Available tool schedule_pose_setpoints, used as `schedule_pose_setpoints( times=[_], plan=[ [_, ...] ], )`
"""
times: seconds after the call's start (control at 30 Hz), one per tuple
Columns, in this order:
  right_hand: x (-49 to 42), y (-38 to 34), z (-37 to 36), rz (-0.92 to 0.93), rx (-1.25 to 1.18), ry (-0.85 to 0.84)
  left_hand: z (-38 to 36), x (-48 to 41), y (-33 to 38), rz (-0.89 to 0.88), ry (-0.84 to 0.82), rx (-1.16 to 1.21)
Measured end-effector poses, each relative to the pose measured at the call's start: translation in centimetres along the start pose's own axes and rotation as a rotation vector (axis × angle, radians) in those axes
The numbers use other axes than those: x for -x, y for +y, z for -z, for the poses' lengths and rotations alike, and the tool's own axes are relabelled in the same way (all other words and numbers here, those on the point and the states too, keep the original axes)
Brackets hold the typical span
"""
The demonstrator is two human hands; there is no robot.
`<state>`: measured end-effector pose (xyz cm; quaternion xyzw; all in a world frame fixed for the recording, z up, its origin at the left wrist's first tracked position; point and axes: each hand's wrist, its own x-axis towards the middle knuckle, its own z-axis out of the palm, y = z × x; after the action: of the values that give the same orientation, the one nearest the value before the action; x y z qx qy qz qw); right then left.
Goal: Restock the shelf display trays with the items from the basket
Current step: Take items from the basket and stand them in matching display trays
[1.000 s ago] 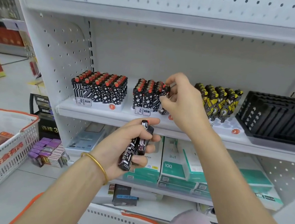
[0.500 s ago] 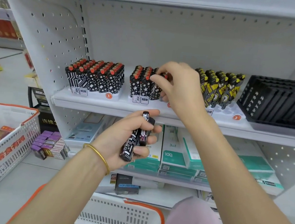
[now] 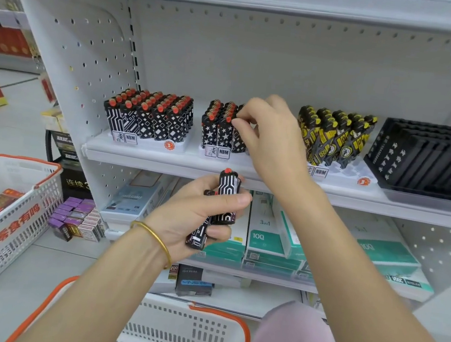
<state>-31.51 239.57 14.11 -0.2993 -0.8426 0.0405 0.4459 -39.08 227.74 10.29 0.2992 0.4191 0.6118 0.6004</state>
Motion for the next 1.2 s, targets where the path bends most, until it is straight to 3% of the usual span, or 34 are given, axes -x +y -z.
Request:
schedule_pose_setpoints(
  times=[0.13,0.23,0.33,0.47,0.6,0.7,0.8,0.87,0.97,1.07,1.2],
  plan=[
    [1.0,-0.1,1.6,-0.057,-0.174,0.050,-0.4,-0.1,-0.2,-0.086,0.023,-0.169],
    [2.6,-0.6,3.7,-0.184,-0.341,-0.237,-0.6,-0.4,-0.3,-0.130,0.069,-0.303],
    [3.6,-0.5,4.7,-0.180,-0.331,-0.459,-1.0,-0.7,-0.6,-0.157,0.118,-0.377],
    [3.4,0.1,5.3,-0.225,-0.422,-0.538,-1.4,-0.6,-0.9,-0.142,0.118,-0.353],
    [3.0,0.7,6.0,-0.338,-0.604,-0.486,-1.4,-0.3,-0.5,-0.126,0.160,-0.207],
    [2.9,0.5,5.9,-0.325,-0.628,-0.498,-1.2,-0.2,-0.3,-0.142,0.187,-0.188],
    [2.0,0.0,6.0,-0.278,-0.577,-0.479,-1.4,-0.2,-0.2,-0.143,0.213,-0.174],
    [0.7,0.0,6.4,-0.257,-0.487,-0.349,-1.4,-0.3,0.0,-0.119,0.218,-0.125],
    [-1.9,0.1,6.6,-0.138,-0.116,-0.227,-1.6,-0.4,0.4,-0.057,0.176,-0.004],
    [-4.4,0.4,5.6,-0.071,0.139,-0.251,-1.9,-0.6,0.7,-0.038,0.138,0.054],
    [-7.1,1.8,3.7,-0.076,0.252,-0.364,-2.1,-0.9,0.9,-0.022,0.107,0.082]
  ],
)
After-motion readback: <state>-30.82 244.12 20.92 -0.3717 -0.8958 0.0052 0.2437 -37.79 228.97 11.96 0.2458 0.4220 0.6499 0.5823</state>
